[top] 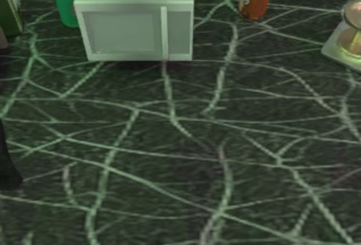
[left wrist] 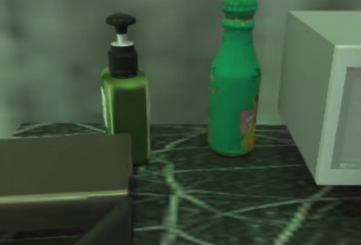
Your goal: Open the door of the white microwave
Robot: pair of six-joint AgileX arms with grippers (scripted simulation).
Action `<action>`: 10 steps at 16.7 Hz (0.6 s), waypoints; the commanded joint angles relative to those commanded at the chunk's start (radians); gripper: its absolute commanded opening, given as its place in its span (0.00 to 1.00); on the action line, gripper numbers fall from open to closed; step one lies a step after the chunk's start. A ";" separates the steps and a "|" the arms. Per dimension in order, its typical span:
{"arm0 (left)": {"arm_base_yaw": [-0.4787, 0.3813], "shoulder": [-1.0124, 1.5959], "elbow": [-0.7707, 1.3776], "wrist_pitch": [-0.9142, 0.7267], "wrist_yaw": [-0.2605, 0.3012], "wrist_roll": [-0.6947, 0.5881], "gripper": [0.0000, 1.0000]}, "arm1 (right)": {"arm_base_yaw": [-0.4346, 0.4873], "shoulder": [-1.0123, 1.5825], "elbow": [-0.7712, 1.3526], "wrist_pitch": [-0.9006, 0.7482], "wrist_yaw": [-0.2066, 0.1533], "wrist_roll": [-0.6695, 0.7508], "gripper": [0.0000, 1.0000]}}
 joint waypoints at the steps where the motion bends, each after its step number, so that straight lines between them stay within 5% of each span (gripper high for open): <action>1: 0.000 0.000 0.000 0.000 0.000 0.000 1.00 | 0.000 0.000 0.000 0.000 0.000 0.000 1.00; 10: -0.136 0.377 0.344 -0.125 -0.085 -0.115 1.00 | 0.000 0.000 0.000 0.000 0.000 0.000 1.00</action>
